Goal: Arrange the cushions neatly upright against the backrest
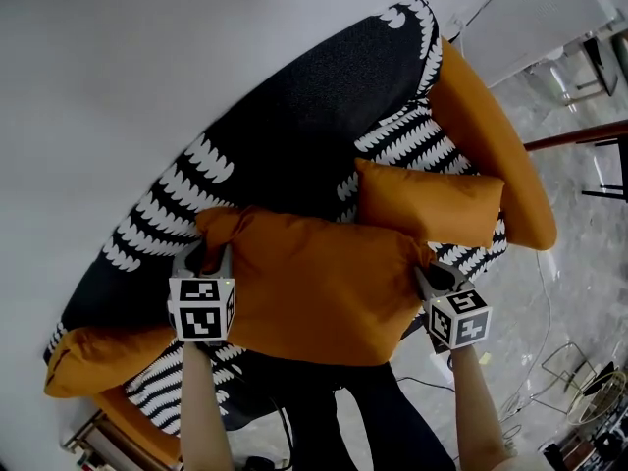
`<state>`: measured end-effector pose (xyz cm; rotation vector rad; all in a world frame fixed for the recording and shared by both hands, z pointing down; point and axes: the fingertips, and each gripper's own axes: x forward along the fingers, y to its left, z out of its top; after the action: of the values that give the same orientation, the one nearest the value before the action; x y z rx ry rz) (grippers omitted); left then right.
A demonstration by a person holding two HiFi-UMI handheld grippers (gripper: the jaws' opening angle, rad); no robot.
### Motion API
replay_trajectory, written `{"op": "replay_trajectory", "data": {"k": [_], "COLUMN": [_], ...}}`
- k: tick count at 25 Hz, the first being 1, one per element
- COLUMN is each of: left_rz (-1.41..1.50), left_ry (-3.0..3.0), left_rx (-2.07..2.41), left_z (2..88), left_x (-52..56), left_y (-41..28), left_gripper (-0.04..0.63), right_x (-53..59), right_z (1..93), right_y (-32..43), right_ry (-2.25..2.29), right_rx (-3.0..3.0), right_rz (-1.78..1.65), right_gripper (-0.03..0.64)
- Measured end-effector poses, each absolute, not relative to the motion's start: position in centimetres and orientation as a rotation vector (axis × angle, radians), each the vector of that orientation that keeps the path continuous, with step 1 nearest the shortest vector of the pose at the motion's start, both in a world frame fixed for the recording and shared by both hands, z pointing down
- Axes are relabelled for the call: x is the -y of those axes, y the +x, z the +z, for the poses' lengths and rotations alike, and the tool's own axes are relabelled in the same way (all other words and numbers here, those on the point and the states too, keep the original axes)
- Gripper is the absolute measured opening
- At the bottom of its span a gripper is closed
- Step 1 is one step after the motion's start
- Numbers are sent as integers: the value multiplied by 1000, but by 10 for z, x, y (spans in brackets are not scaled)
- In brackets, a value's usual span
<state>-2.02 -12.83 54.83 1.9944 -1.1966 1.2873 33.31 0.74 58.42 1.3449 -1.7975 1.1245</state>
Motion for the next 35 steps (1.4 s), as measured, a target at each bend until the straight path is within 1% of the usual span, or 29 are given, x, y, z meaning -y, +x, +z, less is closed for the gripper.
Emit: {"op": "replay_trajectory", "data": {"k": [10, 18, 25, 35], "left_rz": [1271, 1192, 1057, 876], "left_ry": [1969, 1906, 1823, 1732], "left_rx": [1258, 1356, 1460, 1666], "left_z": [517, 477, 428, 367], "left_x": [98, 57, 16, -22], "left_y": [-31, -55, -97, -162], "left_gripper": [123, 112, 107, 91], "right_x": [-30, -44, -32, 29], "right_z": [540, 493, 432, 354], "right_y": [320, 298, 271, 213], "right_ry": [1343, 1312, 1312, 1238], "right_rx": [1847, 1888, 1979, 2165], "right_rz": [1113, 1019, 911, 660], "right_gripper": [38, 34, 32, 32]}}
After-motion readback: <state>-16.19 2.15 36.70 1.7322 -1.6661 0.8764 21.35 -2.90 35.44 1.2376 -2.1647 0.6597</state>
